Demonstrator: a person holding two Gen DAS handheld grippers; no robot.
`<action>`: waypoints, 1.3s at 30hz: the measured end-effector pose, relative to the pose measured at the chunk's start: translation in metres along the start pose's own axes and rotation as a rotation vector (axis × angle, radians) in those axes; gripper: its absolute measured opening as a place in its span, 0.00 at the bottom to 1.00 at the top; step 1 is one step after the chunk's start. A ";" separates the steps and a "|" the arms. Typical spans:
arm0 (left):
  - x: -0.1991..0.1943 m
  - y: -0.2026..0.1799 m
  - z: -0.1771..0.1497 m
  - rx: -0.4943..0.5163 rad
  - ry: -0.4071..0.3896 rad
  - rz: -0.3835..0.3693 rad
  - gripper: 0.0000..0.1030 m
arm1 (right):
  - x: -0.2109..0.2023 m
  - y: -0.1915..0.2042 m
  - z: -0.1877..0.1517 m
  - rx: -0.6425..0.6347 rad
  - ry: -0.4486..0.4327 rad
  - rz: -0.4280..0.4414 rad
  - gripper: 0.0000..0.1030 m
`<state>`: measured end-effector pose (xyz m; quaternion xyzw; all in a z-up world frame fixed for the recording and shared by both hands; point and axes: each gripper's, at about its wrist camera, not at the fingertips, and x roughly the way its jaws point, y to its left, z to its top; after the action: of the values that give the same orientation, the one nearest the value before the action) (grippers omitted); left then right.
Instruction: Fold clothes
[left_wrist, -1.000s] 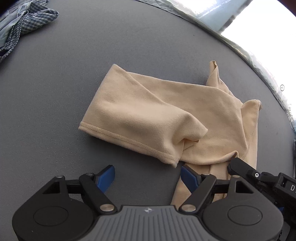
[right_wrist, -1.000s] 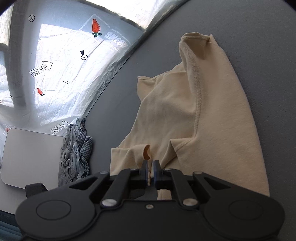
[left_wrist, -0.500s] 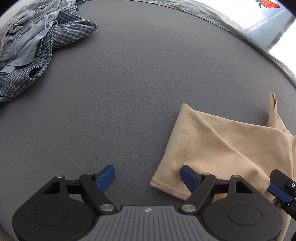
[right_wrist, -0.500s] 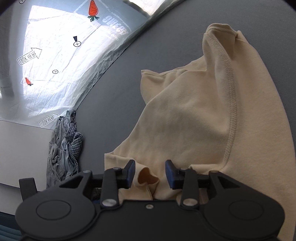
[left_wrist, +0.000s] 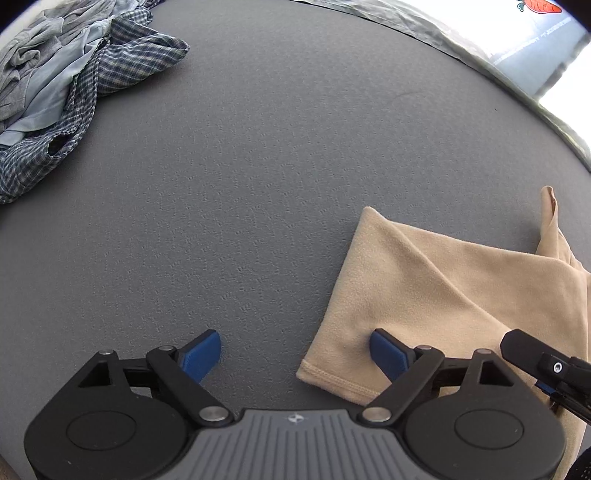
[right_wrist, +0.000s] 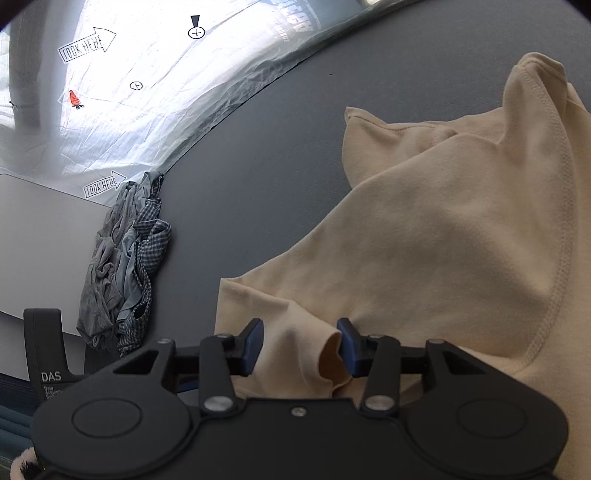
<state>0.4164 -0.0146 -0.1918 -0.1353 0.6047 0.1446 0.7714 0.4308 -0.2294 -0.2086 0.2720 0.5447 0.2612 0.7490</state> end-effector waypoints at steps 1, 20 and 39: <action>0.000 0.000 0.000 0.002 -0.003 0.000 0.88 | 0.002 0.000 -0.001 0.007 0.014 0.009 0.34; -0.017 -0.028 -0.041 0.141 -0.020 -0.009 0.96 | -0.068 -0.013 -0.059 0.118 -0.130 0.025 0.03; -0.061 -0.066 -0.162 0.380 -0.024 -0.039 0.95 | -0.176 -0.060 -0.168 0.360 -0.333 0.003 0.03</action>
<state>0.2835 -0.1408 -0.1677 0.0028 0.6093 0.0141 0.7928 0.2284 -0.3728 -0.1747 0.4411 0.4512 0.1125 0.7676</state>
